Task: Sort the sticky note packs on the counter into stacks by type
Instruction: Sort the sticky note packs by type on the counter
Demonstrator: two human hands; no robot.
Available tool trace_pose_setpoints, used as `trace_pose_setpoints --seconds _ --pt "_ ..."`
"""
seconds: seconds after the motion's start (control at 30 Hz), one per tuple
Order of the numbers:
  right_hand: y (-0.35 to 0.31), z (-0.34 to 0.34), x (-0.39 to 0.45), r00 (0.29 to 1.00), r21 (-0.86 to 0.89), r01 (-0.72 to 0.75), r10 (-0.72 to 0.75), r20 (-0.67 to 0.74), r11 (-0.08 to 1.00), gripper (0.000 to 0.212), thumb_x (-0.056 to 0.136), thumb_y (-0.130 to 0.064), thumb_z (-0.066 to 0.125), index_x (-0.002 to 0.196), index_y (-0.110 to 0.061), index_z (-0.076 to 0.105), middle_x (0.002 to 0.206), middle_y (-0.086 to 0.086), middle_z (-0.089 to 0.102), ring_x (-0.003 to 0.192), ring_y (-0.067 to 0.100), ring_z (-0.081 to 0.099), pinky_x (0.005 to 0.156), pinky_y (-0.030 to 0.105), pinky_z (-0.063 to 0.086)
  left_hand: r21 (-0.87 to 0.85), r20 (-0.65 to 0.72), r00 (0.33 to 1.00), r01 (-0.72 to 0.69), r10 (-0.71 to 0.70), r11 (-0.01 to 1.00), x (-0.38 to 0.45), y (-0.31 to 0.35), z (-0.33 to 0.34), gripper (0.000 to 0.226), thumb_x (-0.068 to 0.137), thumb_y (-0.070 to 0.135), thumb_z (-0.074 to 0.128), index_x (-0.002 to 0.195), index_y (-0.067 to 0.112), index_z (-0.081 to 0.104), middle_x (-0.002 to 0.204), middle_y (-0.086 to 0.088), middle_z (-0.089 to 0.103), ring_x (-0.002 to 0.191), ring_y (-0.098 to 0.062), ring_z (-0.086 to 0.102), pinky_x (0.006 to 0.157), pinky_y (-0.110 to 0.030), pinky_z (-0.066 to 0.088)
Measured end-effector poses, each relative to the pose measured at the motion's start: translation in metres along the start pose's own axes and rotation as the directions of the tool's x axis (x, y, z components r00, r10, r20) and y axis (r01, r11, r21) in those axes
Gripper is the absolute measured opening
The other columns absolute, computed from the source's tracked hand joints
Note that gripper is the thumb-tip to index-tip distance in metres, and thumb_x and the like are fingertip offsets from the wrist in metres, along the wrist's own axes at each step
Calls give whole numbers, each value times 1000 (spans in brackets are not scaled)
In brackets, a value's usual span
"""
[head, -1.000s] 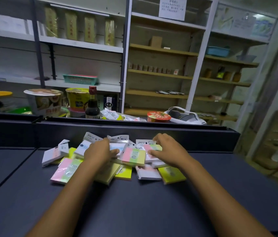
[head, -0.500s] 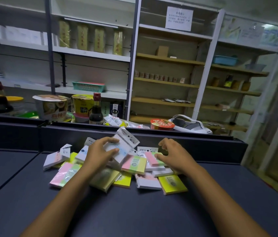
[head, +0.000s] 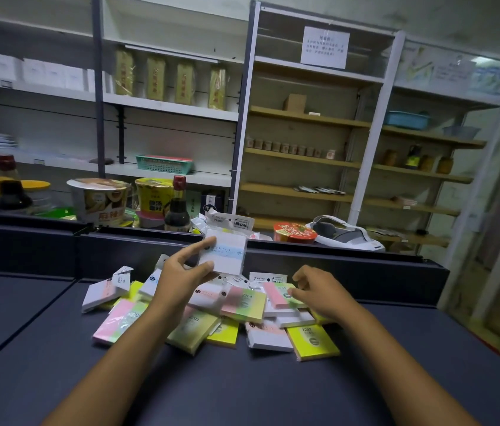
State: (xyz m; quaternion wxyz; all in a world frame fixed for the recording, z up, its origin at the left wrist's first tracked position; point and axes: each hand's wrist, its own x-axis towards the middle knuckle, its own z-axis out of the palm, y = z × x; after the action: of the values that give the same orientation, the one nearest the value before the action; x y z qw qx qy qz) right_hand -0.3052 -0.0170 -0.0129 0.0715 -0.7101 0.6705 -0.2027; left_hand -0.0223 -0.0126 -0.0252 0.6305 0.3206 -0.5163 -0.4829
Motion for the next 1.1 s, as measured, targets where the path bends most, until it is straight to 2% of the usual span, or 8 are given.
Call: trace_pose_setpoints --seconds 0.13,0.23,0.33,0.5,0.73,0.87,0.93,1.1 --pt "2 7 2 994 -43 -67 70 79 997 47 86 -57 67 111 -18 61 110 1 58 97 16 56 75 30 48 14 -13 1000 -14 14 1000 1 -3 -1 47 86 -4 68 112 34 74 91 -3 70 93 -29 74 79 -26 59" --pt "0 11 4 989 -62 -125 129 70 990 52 78 -72 65 71 -22 51 88 1 51 84 19 49 56 28 32 -2 -4 1000 -16 16 1000 2 -4 -2 46 86 -4 68 116 31 73 112 -14 70 96 -29 73 79 -26 59" --pt "-6 15 4 979 -29 -178 180 91 984 60 74 -73 67 65 -15 55 81 5 50 82 24 47 54 30 28 -7 10 1000 -15 15 1000 2 -4 -3 46 86 -4 68 117 29 72 122 -16 67 100 -29 72 81 -28 59" --pt "-12 14 -4 976 149 -218 212 54 965 59 71 -58 81 100 -13 57 101 2 64 92 20 62 73 36 49 0 3 1000 -27 27 1000 2 -3 -4 45 87 -5 66 117 29 72 127 -9 65 102 -28 72 83 -31 59" --pt "-24 24 -20 965 469 -170 244 -101 867 48 77 -20 85 109 -23 49 103 0 68 79 19 73 74 45 61 34 -55 997 -53 55 998 -2 -1 -7 44 87 -7 66 119 24 71 130 -14 57 101 -25 72 83 -30 60" --pt "-26 28 -36 909 598 -81 305 -283 798 31 85 -6 74 104 -22 55 105 2 69 70 4 67 52 15 51 43 -103 994 -43 47 998 -8 2 -7 43 87 -6 66 119 23 70 132 -19 55 97 -23 73 82 -30 61" --pt "-31 29 -49 886 693 -37 344 -310 720 29 87 -3 69 104 -22 55 109 2 68 75 2 64 52 10 46 35 -119 992 -37 41 999 -13 4 -5 43 87 -5 67 121 22 70 132 -19 54 96 -24 74 82 -32 61" --pt "-49 31 -89 901 945 98 377 -218 313 25 95 10 51 108 -13 52 106 18 68 68 30 74 58 30 61 8 -103 993 -62 62 998 -43 8 -10 44 89 -2 66 119 29 70 128 -14 65 100 -28 72 89 -36 59"
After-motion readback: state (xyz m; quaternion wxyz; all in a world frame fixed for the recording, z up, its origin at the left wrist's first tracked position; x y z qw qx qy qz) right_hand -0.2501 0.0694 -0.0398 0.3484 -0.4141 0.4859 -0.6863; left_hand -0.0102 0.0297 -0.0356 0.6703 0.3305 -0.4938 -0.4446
